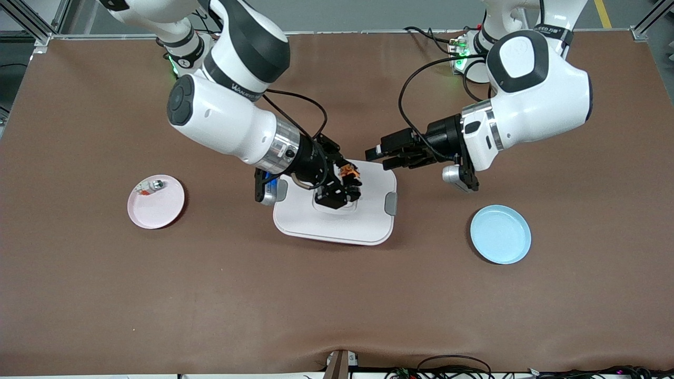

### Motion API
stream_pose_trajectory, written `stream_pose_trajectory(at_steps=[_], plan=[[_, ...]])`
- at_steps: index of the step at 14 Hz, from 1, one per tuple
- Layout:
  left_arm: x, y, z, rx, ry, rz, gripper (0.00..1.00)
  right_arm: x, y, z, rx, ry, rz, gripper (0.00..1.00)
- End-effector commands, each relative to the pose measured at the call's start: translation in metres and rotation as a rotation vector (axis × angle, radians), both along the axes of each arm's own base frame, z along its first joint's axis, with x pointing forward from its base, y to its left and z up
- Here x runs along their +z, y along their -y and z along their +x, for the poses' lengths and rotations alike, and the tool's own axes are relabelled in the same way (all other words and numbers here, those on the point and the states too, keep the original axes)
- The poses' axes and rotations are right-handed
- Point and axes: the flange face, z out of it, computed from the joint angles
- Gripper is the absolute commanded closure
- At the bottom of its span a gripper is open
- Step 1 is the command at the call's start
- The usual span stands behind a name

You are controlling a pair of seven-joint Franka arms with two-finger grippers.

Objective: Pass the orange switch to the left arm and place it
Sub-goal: 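Grasp the switch with the left gripper above the white box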

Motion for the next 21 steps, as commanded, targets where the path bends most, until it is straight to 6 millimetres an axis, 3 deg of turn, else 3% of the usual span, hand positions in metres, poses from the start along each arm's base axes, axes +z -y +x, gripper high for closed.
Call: stream_pose_trajectory(at_steps=[1,5,11,17,21], plan=[[-0.004,0.006,0.010,0.003,0.042,-0.027,0.24,0.004,-0.009,0.002,-0.026,-0.014,0.026,1.00],[-0.009,0.008,0.010,-0.025,0.078,-0.022,0.29,0.009,-0.014,-0.001,-0.049,-0.014,0.041,1.00],[-0.006,0.016,0.008,-0.019,0.092,-0.047,0.31,-0.003,-0.025,0.002,-0.087,-0.044,0.049,1.00],[-0.027,0.018,0.013,-0.053,0.123,-0.038,0.41,-0.002,-0.027,0.001,-0.101,-0.059,0.052,1.00],[-0.024,0.023,0.013,-0.043,0.128,-0.050,0.49,-0.002,-0.027,0.001,-0.108,-0.063,0.053,1.00]])
